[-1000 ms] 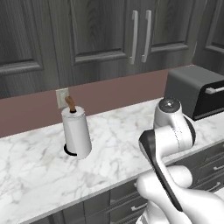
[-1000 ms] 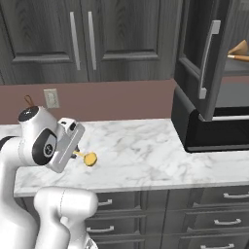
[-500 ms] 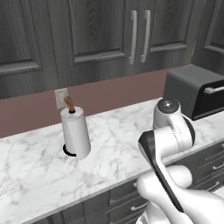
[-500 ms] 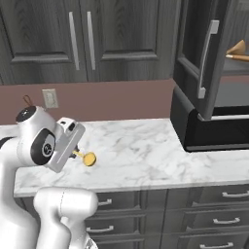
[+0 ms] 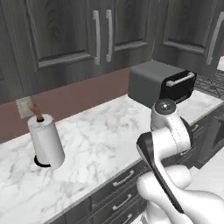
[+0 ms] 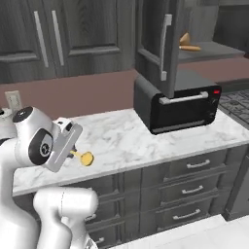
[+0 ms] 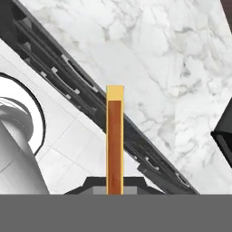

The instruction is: Organize the utensils by type. Pick up the wooden spoons from the counter and place them in the open cabinet. Then pick up the metallic utensils from the counter and place them in the open drawer.

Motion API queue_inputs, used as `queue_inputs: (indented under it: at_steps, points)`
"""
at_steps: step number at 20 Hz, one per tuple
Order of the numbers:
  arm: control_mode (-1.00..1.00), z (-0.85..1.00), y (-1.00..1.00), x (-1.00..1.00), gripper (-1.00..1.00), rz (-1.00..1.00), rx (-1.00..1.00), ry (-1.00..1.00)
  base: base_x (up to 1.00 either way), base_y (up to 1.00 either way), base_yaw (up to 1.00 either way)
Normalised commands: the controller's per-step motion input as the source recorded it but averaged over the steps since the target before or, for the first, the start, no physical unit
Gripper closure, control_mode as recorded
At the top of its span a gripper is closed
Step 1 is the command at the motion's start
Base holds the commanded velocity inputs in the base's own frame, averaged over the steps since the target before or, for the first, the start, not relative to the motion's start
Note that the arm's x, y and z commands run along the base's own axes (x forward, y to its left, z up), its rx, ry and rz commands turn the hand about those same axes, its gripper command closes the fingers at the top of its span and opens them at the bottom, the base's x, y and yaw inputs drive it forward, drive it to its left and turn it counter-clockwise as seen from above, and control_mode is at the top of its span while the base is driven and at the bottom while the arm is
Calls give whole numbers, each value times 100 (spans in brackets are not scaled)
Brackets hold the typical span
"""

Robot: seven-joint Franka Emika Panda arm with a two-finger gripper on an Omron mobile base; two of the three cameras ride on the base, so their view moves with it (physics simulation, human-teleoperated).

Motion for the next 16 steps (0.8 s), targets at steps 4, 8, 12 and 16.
queue_inputs:
  at_steps: [4, 8, 12, 16]
  points:
    - [100, 0, 0, 0, 100, 0, 0, 0, -22, -14, -63]
    - [100, 0, 0, 0, 100, 0, 0, 0, -13, -17, -68]
    - [100, 0, 0, 0, 100, 0, 0, 0, -2, -30, -69]
    - [100, 0, 0, 0, 100, 0, 0, 0, 0, -30, -73]
